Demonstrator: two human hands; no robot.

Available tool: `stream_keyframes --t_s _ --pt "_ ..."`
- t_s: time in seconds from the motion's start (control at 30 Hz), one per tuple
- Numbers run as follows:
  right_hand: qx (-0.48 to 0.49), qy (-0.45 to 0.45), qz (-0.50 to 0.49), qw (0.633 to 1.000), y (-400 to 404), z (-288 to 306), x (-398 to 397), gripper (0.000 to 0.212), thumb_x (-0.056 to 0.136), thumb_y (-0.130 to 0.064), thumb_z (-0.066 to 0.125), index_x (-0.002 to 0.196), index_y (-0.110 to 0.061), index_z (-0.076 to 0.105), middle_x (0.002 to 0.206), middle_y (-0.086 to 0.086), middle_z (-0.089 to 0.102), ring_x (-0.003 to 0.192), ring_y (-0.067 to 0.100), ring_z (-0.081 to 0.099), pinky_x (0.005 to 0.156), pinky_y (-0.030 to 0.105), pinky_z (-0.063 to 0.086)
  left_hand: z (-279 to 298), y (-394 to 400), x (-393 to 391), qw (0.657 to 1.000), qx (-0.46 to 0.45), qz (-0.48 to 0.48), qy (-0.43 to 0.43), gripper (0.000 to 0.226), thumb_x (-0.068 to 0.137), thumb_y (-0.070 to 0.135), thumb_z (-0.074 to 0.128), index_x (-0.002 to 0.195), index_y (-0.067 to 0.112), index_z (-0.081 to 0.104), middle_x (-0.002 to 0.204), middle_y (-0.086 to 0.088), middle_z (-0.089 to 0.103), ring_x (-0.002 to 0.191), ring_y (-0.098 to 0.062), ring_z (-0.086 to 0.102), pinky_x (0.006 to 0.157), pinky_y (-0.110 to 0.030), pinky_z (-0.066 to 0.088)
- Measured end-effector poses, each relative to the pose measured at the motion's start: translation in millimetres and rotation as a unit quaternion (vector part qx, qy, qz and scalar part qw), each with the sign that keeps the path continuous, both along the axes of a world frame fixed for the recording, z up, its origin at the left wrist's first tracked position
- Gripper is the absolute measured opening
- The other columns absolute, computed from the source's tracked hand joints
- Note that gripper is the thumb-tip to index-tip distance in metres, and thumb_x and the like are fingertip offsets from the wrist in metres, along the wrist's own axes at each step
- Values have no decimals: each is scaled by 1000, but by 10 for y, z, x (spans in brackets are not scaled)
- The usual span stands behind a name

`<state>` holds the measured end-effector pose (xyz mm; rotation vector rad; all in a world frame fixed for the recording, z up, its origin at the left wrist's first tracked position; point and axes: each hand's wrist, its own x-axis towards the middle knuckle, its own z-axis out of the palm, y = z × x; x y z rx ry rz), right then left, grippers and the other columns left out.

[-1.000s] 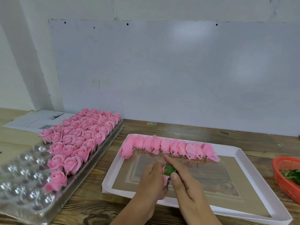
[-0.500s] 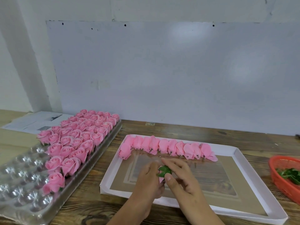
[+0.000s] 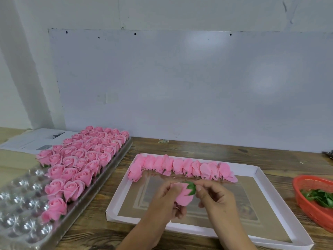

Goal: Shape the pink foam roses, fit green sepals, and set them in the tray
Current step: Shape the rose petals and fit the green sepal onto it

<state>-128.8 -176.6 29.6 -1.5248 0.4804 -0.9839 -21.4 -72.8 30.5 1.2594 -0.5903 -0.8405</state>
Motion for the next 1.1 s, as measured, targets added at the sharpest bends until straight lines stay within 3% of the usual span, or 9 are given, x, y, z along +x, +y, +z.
stream_keyframes --t_s 0.13,0.37,0.53,0.73,0.83,0.9,1.0,1.1 --pt "37 12 23 999 -65 37 -33 19 88 7 64 85 -8 75 75 6 74 63 6 61 54 22 52 -16 9 9 999 -21 -11 26 36 85 34 74 105 4 65 83 -17 70 60 -20 60 53 -28 50" --pt "43 20 78 996 -138 101 -103 31 82 8 68 76 -19 81 78 9 76 68 8 68 61 19 54 -17 24 31 999 -39 -16 13 22 80 34 70 88 15 78 85 -16 72 63 -18 64 56 -27 54" --pt "22 17 81 996 -149 131 -115 33 77 14 69 68 -15 80 75 11 76 64 9 69 63 17 54 -32 36 14 999 -48 -21 -4 27 79 34 71 90 10 77 86 -17 72 64 -18 65 55 -26 54" --pt "-10 47 76 996 -170 92 -116 23 81 14 68 77 -8 75 71 10 73 64 13 65 62 21 54 -74 17 41 999 -40 -17 -21 44 75 46 77 94 6 74 84 -16 72 64 -18 64 56 -25 54" --pt "-120 115 47 985 -166 39 -112 29 84 12 64 89 -16 71 77 -2 72 71 10 64 68 27 54 -100 -2 62 997 5 12 -76 32 87 36 71 99 7 71 80 -11 74 62 -16 65 57 -24 53" --pt "-202 173 55 962 -140 9 -115 38 81 -1 68 107 -28 69 91 -10 71 86 8 65 73 20 52 -114 -9 69 993 19 21 -112 20 93 28 70 97 9 70 75 -8 74 59 -14 64 56 -23 52" --pt "-286 233 71 927 -101 9 -121 51 75 -26 73 117 -49 58 101 -22 66 97 0 61 72 12 49 -88 -11 32 987 25 29 -153 30 80 46 71 93 18 72 70 -4 73 57 -9 64 56 -20 50" --pt "-250 199 68 945 -66 37 -108 46 81 -21 74 106 -57 63 100 -24 70 91 4 66 73 19 53 -78 -8 13 984 2 23 -176 32 65 55 77 94 42 71 82 8 76 68 -2 67 63 -16 51"
